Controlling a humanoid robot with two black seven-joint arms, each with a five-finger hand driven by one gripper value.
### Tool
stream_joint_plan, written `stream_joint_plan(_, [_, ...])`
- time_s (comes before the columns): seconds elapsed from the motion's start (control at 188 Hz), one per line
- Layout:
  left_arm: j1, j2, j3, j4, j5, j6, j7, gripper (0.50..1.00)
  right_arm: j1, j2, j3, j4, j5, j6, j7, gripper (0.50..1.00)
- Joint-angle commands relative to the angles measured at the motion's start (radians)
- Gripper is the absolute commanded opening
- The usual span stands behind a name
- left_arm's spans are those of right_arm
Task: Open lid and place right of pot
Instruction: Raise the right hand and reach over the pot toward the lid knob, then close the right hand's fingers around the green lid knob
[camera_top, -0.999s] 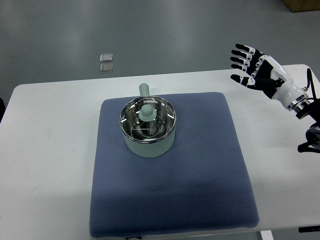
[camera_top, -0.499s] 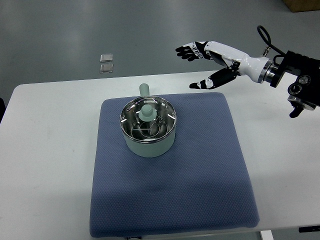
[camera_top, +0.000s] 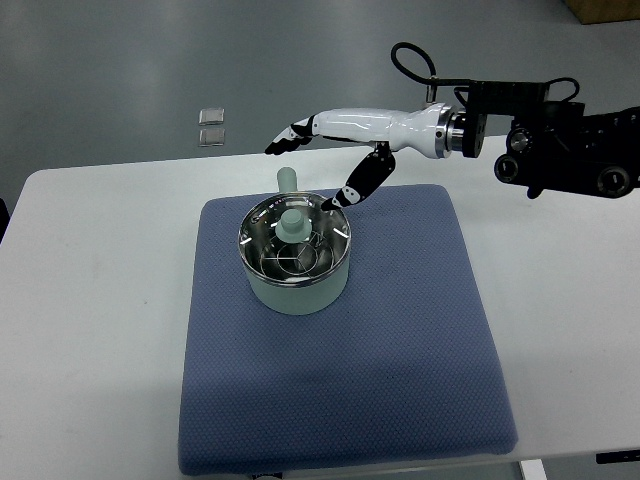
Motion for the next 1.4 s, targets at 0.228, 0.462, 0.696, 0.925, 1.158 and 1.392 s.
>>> stream_joint_plan(0.228, [0.000, 0.000, 0.000, 0.000, 0.000, 0.000, 0.000, 1.000, 0.074, 0.142, -0.127, -0.077, -0.056, -0.028, -0.023, 0.848])
stream_joint_plan(0.462, [0.000, 0.000, 0.000, 0.000, 0.000, 0.000, 0.000, 1.000, 0.074, 0.183, -0.170, -0.111, -0.160, -0.047, -0.037, 0.846])
stream_joint_plan(0.696, [0.000, 0.000, 0.000, 0.000, 0.000, 0.000, 0.000, 1.000, 0.074, 0.193, -0.204, -0.123, -0.206, -0.045, -0.062, 0.803])
stream_joint_plan(0.925, [0.000, 0.000, 0.000, 0.000, 0.000, 0.000, 0.000, 1.000, 0.072, 0.194, -0.210, -0.134, -0.223, -0.045, -0.074, 0.748])
stream_joint_plan(1.158, [0.000, 0.000, 0.000, 0.000, 0.000, 0.000, 0.000, 1.000, 0.074, 0.216, -0.212, -0.134, -0.231, -0.045, -0.083, 0.729])
stream_joint_plan(1.392, [0.000, 0.000, 0.000, 0.000, 0.000, 0.000, 0.000, 1.000, 0.083, 0.239, -0.212, -0.137, -0.232, -0.048, -0.103, 0.725])
